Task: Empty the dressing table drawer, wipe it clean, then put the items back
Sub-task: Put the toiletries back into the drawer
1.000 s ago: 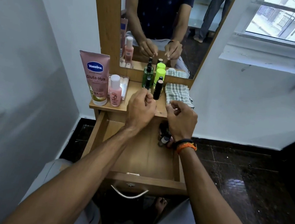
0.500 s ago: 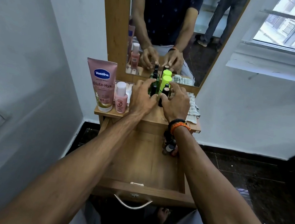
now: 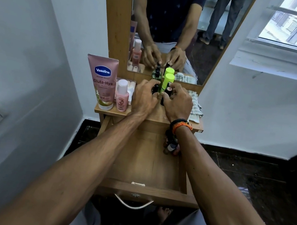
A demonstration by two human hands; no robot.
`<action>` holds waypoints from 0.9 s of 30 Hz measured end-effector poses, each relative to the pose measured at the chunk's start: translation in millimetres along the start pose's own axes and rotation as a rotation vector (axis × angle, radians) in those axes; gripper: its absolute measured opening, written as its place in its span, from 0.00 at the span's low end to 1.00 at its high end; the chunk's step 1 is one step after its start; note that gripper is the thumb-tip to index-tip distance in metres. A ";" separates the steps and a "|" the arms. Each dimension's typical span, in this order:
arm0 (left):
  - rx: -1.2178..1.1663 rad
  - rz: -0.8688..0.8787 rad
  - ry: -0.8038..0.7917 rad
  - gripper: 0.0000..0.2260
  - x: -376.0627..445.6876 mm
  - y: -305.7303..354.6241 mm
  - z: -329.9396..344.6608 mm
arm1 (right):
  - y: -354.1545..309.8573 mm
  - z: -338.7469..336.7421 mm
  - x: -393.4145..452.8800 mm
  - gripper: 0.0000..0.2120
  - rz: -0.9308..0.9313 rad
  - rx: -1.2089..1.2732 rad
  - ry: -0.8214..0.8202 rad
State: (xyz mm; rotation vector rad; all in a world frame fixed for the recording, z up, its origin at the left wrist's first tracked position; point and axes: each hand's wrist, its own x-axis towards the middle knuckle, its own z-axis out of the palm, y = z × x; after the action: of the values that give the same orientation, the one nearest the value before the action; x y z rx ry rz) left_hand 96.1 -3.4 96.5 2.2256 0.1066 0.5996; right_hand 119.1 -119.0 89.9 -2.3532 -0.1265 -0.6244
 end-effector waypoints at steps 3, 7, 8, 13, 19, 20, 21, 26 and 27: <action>0.034 0.007 0.006 0.18 -0.9 0.4 -1.0 | 0.3 -4.4 -1.7 0.15 0.012 0.005 0.000; 0.043 0.015 0.018 0.17 0.3 1.0 -2.4 | 1.6 -11.6 -5.8 0.14 0.015 0.046 0.010; 0.039 0.022 0.023 0.16 -0.5 1.2 -2.5 | 1.8 -14.0 -6.4 0.14 0.018 0.056 0.017; -0.017 0.042 0.073 0.15 -11.7 1.5 -5.0 | 1.9 -33.7 -12.0 0.16 0.005 0.125 0.035; -0.089 0.122 0.070 0.16 -46.4 2.5 -9.3 | 15.0 -62.4 -38.3 0.14 0.008 0.164 0.020; -0.098 0.136 0.066 0.16 -53.7 2.3 -9.6 | 17.9 -67.1 -44.9 0.14 0.020 0.181 0.010; -0.110 0.142 0.055 0.16 -61.0 1.9 -9.7 | 20.7 -71.8 -52.0 0.14 0.033 0.199 -0.004; -0.123 0.177 -0.060 0.16 -93.4 -1.0 -7.7 | 35.0 -95.0 -82.7 0.15 0.025 0.190 -0.093; -0.133 0.166 -0.088 0.16 -99.0 -1.6 -6.3 | 39.0 -99.2 -88.1 0.15 0.022 0.183 -0.114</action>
State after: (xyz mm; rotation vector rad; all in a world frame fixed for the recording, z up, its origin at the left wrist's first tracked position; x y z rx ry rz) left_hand 5.9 -24.4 60.7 2.1408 -0.1604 0.5796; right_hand 11.7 -206.0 89.3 -2.2090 -0.1999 -0.4483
